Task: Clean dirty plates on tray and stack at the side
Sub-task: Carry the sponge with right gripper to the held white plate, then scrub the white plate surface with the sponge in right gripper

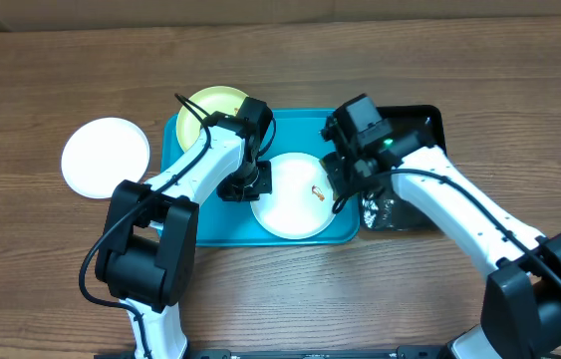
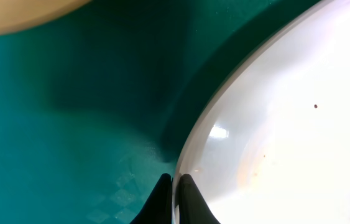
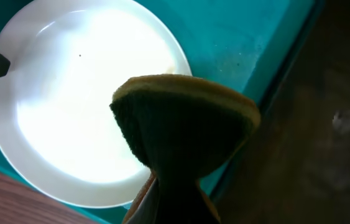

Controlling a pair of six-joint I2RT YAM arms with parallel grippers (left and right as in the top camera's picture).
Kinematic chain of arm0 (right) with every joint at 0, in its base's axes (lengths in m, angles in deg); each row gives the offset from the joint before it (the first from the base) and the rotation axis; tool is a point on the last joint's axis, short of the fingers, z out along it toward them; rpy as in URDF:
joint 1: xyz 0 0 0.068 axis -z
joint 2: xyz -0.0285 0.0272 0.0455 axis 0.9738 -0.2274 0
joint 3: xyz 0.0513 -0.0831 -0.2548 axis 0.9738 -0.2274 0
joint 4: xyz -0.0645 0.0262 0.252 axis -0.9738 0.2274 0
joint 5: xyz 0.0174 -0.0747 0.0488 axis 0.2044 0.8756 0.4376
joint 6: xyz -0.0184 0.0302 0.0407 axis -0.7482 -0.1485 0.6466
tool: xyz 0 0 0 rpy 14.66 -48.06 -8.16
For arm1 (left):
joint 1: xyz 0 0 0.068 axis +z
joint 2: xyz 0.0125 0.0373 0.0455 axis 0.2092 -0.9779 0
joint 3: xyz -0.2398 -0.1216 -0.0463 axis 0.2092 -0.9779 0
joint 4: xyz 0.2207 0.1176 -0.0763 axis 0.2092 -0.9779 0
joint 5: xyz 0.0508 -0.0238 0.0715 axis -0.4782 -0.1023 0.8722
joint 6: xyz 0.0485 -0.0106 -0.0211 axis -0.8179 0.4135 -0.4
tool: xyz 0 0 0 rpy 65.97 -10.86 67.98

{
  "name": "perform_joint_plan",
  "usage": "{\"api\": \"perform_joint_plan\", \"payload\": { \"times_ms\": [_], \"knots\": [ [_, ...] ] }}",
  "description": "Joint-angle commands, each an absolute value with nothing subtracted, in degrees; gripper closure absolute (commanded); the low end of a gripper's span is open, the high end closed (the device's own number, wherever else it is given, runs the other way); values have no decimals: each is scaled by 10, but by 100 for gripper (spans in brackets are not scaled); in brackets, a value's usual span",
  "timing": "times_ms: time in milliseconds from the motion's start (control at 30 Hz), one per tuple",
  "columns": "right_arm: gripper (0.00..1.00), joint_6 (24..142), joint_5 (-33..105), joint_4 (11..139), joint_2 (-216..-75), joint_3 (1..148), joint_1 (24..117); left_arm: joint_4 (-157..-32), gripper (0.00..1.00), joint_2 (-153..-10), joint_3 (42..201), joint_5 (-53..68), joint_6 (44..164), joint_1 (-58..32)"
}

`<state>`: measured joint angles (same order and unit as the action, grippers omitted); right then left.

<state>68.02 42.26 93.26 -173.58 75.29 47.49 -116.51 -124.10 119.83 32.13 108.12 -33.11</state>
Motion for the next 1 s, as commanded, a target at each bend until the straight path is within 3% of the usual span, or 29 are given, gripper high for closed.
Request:
{"api": "perform_joint_plan", "payload": {
  "times_ms": [0, 633, 967],
  "knots": [
    [96, 695, 474, 919, -1758, 771, 454, -1162, 96, -1232, 1194, 317, 1089, -339],
    [96, 708, 541, 856, -1845, 771, 428, -1163, 96, -1232, 1194, 317, 1089, -339],
    [96, 741, 493, 860, -1900, 771, 428, -1163, 96, -1232, 1194, 317, 1089, -339]
  ]
}}
